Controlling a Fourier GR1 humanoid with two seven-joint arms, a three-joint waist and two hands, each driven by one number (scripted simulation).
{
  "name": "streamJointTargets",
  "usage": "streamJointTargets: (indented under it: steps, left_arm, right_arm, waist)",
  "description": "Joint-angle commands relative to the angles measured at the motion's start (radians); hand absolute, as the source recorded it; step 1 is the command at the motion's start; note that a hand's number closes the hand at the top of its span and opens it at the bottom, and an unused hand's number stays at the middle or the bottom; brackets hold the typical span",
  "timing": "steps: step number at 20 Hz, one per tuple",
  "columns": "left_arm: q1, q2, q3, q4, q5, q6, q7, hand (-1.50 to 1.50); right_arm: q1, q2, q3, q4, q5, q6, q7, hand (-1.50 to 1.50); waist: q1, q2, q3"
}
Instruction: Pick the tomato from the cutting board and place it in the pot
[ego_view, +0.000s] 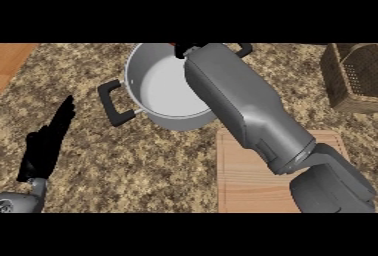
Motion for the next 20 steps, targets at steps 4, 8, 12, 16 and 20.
streamJointTargets:
  steps: [4, 8, 12, 16, 20]
  left_arm:
    - [-0.026, -0.023, -0.012, 0.002, -0.010, 0.002, 0.013, 0.00]
    - [-0.037, -0.032, -0.017, 0.015, -0.021, -0.002, 0.001, 0.00]
    - [-0.031, -0.004, 0.011, -0.016, 0.004, -0.028, 0.018, 0.00]
    - [-0.002, -0.009, 0.015, 0.014, 0.003, -0.029, -0.007, 0.00]
    - [-0.004, -0.007, 0.024, 0.002, 0.000, -0.025, 0.000, 0.00]
  right_arm:
    - [0.054, 0.001, -0.113, 0.065, -0.116, -0.129, -0.105, -1.50]
    - [0.014, 0.001, -0.164, 0.076, -0.160, -0.150, -0.194, -1.50]
    - [0.030, 0.002, -0.162, 0.090, -0.167, -0.240, -0.247, -1.50]
    - [0.051, 0.002, -0.221, -0.014, -0.200, -0.453, -0.385, -1.50]
    - [0.074, 0.001, -0.287, -0.083, -0.296, -0.544, -0.452, -1.50]
  waist:
    - [0.018, 0.014, 0.001]
    - [0.013, 0.014, 0.001]
    - [0.031, 0.009, 0.001]
    - [0.003, 0.005, 0.003]
    - [0.006, -0.003, 0.003]
